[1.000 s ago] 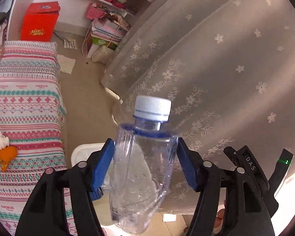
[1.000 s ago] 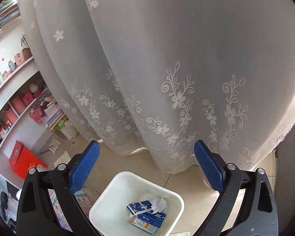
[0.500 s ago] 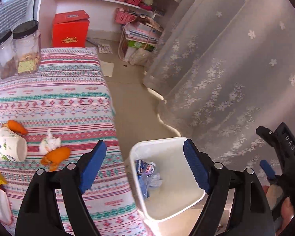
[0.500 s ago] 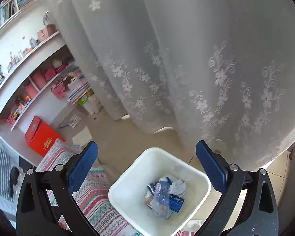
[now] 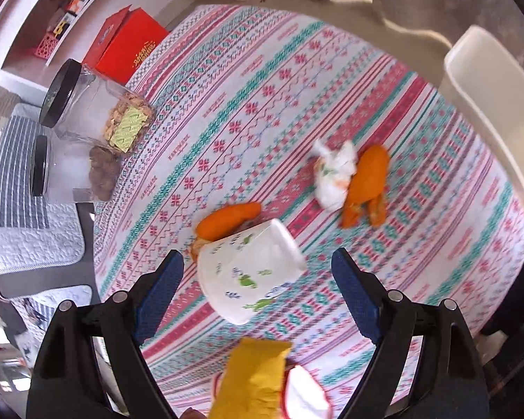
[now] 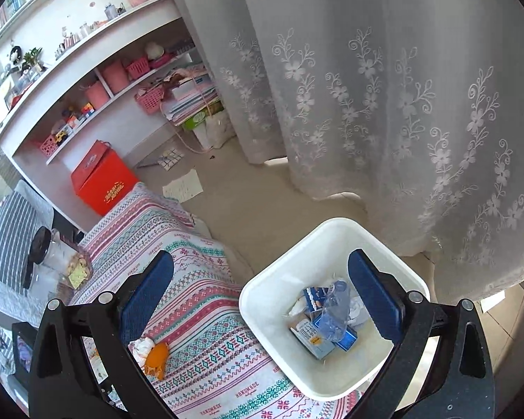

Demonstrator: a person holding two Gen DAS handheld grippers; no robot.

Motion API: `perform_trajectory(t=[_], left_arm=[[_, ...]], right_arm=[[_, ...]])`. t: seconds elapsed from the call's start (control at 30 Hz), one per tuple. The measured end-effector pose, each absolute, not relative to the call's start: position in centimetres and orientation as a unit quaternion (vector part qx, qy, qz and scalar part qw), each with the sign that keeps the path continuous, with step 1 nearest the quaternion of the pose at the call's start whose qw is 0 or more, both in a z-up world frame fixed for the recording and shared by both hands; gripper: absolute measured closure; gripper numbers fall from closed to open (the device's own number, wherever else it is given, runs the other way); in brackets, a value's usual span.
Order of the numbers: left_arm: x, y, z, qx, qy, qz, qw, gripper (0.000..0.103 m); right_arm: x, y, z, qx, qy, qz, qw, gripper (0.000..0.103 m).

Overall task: Collect trash
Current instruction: 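Grasp the white leaf-print paper cup with the left gripper and lift it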

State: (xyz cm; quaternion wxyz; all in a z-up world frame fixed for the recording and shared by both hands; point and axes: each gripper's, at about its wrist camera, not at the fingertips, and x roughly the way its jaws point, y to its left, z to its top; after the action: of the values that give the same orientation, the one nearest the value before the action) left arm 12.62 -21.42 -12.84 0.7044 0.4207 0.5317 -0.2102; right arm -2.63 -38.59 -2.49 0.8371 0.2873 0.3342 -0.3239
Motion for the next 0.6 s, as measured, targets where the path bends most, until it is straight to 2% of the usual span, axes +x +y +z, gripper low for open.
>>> perform_trajectory(t=[0.2, 0.33, 0.37, 0.4, 0.5, 0.6], left_arm=[[12.1, -20.7, -17.6, 0.539, 0.503, -0.228, 0.636, 0.019], [12.5, -20.6, -19.7, 0.580, 0.477, -0.220, 0.623, 0.020], [12.8, -20.7, -19.9, 0.581, 0.475, -0.219, 0.623, 0.023], [13.1, -20.6, -20.1, 0.575, 0.481, -0.221, 0.625, 0.033], [13.8, -20.0, -19.2, 0.537, 0.492, -0.234, 0.645, 0.036], [15.8, -18.7, -16.2, 0.452, 0.504, -0.234, 0.698, 0.041]], right_arm=[[-0.8, -37.0, -3.1, 0.270, 0.354, -0.312, 0.839, 0.007], [0.3, -36.0, -3.2, 0.253, 0.364, -0.304, 0.843, 0.007], [0.5, -35.7, -3.2, 0.251, 0.365, -0.301, 0.844, 0.007], [0.7, -35.5, -3.2, 0.249, 0.367, -0.300, 0.845, 0.007], [1.2, -35.0, -3.3, 0.242, 0.370, -0.296, 0.847, 0.007], [1.7, -34.4, -3.4, 0.240, 0.374, -0.287, 0.849, 0.007]])
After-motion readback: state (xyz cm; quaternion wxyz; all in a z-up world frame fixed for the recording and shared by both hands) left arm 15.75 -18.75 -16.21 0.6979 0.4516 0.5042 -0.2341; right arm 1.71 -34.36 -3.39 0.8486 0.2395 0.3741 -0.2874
